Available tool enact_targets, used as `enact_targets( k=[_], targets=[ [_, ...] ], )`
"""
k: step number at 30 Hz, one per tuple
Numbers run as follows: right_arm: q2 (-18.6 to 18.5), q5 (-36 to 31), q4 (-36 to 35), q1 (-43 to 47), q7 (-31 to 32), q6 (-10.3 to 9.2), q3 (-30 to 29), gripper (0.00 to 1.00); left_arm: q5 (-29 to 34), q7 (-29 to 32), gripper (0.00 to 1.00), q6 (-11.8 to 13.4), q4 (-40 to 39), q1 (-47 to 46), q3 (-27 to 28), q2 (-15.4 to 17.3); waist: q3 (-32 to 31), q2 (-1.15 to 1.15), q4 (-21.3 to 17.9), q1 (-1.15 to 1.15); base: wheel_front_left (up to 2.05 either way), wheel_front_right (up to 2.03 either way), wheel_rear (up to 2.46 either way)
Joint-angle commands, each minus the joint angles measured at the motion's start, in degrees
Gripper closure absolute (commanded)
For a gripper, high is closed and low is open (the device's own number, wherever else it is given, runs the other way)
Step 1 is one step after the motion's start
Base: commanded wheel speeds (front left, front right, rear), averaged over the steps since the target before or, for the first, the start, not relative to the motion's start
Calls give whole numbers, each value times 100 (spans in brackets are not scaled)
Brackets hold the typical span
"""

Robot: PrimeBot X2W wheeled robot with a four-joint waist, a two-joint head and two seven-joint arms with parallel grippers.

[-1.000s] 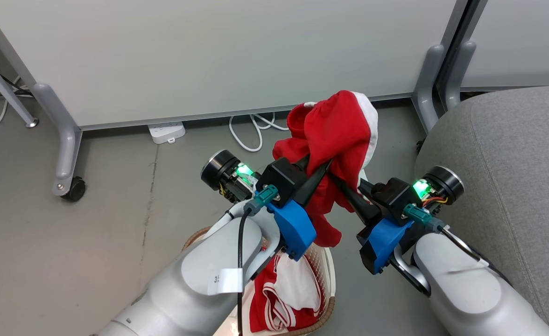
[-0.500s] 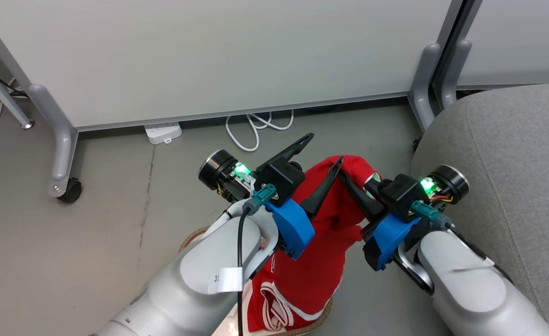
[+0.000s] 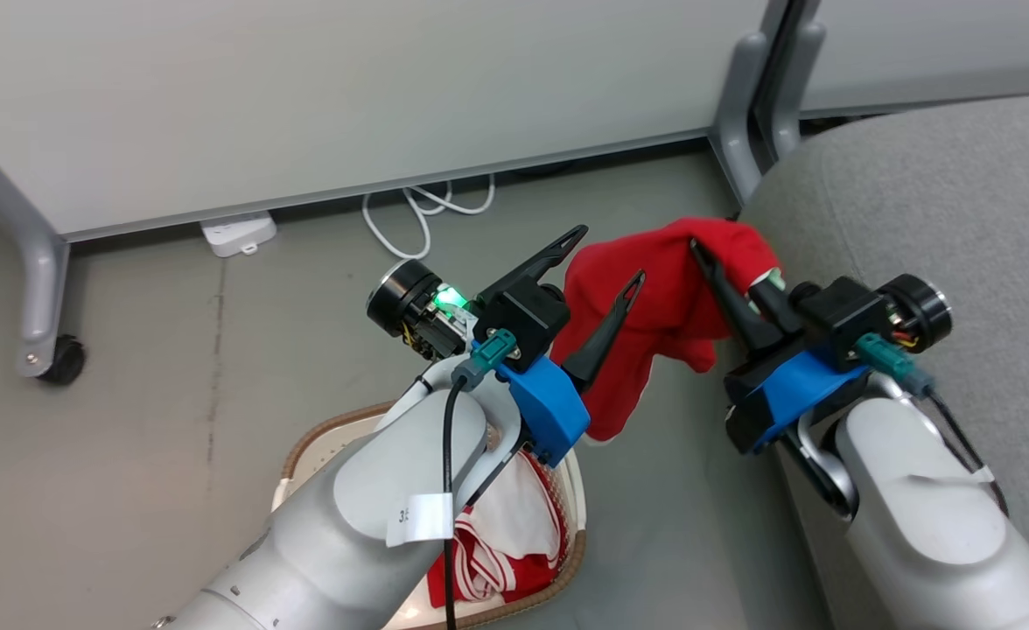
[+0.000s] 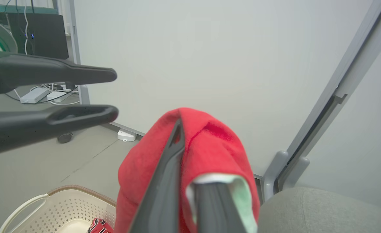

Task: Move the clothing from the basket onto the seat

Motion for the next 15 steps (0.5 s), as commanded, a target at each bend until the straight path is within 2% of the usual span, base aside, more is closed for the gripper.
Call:
enact_targets(
  k=[1, 15],
  targets=[
    [15, -28, -63, 67, -20, 1, -85, 100, 30, -26, 0, 10, -29, -60, 13, 24, 116, 0, -143, 0, 0, 0, 0],
    [136, -192, -733, 305, -20, 1, -1457, 100, 247, -25, 0, -105, -262, -80, -104, 27, 649, 0, -1102, 0, 0, 0, 0]
  ],
)
